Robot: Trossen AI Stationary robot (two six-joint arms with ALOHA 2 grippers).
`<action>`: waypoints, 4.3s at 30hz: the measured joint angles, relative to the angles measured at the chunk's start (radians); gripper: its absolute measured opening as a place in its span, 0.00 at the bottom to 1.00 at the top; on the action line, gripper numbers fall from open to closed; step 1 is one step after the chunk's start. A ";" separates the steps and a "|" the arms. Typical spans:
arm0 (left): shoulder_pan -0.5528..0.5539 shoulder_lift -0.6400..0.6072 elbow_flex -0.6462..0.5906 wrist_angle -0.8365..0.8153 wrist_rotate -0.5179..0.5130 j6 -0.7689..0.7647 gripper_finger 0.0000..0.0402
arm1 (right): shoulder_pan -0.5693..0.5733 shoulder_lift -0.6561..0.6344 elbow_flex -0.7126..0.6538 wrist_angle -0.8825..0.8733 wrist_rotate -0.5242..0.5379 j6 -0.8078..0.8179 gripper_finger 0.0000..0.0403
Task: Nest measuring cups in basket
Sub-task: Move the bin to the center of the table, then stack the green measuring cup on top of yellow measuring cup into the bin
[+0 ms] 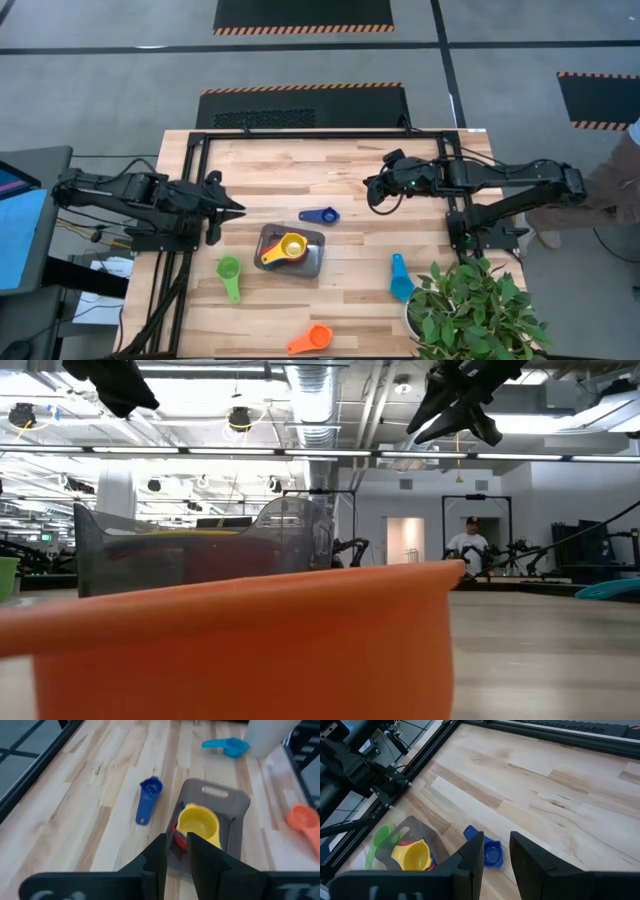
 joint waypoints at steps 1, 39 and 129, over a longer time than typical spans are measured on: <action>0.000 0.000 0.000 0.012 0.000 -0.008 0.15 | 0.000 0.000 0.000 0.000 0.000 0.000 0.29; -0.001 -0.019 -0.257 -0.009 0.113 -0.567 0.15 | 0.043 0.000 0.000 0.005 -0.034 -0.017 0.29; -0.394 0.809 -0.057 -0.200 0.282 -1.278 0.08 | 0.106 0.000 0.000 0.042 -0.118 -0.050 0.29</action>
